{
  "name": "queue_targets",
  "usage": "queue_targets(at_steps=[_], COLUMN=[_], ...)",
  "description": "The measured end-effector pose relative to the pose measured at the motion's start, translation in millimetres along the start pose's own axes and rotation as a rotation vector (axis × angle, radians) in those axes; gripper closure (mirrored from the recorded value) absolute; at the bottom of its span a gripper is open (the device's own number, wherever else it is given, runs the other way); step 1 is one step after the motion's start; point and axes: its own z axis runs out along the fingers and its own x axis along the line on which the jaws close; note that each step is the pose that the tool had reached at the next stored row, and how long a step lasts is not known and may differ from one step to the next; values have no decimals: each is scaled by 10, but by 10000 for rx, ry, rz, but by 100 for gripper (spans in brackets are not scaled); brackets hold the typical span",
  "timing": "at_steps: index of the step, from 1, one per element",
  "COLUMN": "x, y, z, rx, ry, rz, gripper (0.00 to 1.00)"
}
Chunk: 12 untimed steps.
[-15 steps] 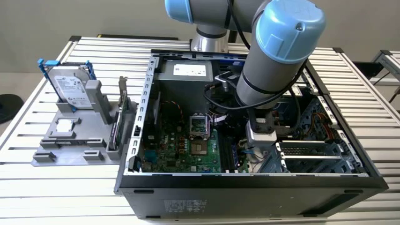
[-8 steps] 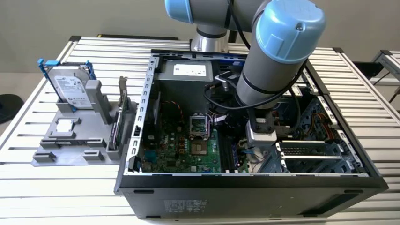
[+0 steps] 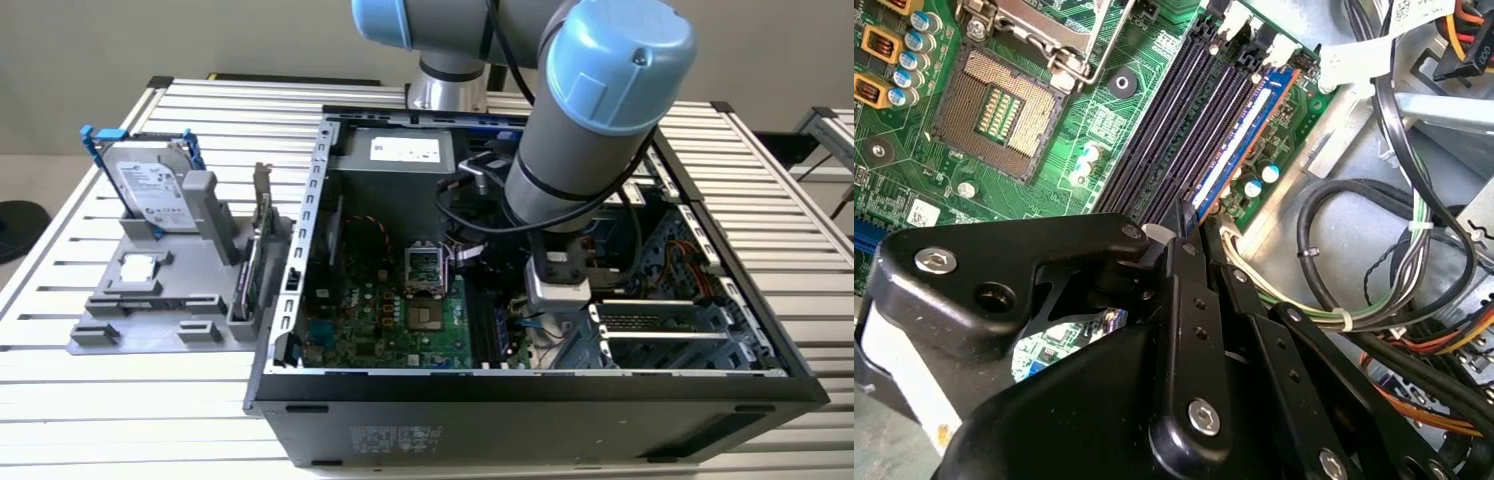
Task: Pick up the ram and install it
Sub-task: 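Insert the ram into the slot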
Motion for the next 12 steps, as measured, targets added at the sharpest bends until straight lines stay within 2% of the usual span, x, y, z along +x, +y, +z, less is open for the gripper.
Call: queue_targets(at_steps=[3,12], x=[0,17], y=[-3,-4], z=[-26,-28], rx=[1,2], ry=[0,2], rz=[0,-1], gripper=[100,100])
